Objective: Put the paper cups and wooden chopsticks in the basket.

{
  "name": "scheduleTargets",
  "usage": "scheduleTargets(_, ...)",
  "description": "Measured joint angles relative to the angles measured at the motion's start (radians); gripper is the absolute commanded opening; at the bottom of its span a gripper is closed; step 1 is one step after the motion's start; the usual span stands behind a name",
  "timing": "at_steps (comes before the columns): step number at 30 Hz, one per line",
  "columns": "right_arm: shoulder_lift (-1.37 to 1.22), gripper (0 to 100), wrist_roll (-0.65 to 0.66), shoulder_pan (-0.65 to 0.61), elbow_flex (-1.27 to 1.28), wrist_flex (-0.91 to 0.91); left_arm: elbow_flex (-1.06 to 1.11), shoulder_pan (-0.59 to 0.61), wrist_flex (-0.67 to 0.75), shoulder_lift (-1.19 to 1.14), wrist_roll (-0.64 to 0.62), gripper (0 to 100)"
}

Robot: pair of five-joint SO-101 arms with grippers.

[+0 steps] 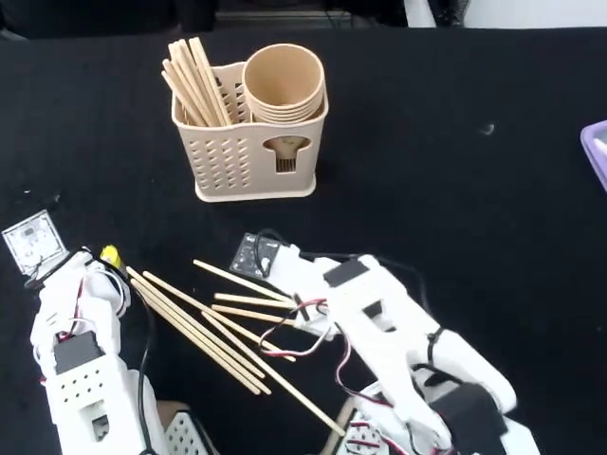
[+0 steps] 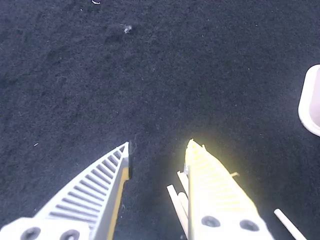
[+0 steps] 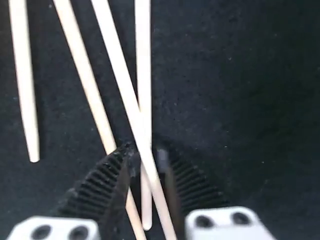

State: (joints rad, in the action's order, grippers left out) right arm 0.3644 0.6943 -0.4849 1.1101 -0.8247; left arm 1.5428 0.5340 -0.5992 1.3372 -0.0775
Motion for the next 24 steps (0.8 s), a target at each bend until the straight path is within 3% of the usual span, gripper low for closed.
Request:
scheduleTargets(4, -0.003, 26.4, 0.003, -0.002, -0.048, -0.049, 0.000, 0.000, 0.000, 0.000, 0.000, 19)
scheduleTargets(9, -0.012, 26.4, -0.041, -0.103, -0.091, -0.078, 0.000, 0.000, 0.000, 0.000, 0.000, 19)
scheduleTargets(14, -0.014, 26.4, -0.087, -0.196, -0.087, 0.006, 0.000, 0.000, 0.000, 0.000, 0.000, 19)
scheduleTargets(21, -0.094, 26.2, -0.092, -0.196, -0.078, 0.084, 0.000, 0.000, 0.000, 0.000, 0.000, 19)
scheduleTargets(24, -0.133, 16.3, -0.092, -0.195, -0.104, 0.083, 0.000, 0.000, 0.000, 0.000, 0.002, 19)
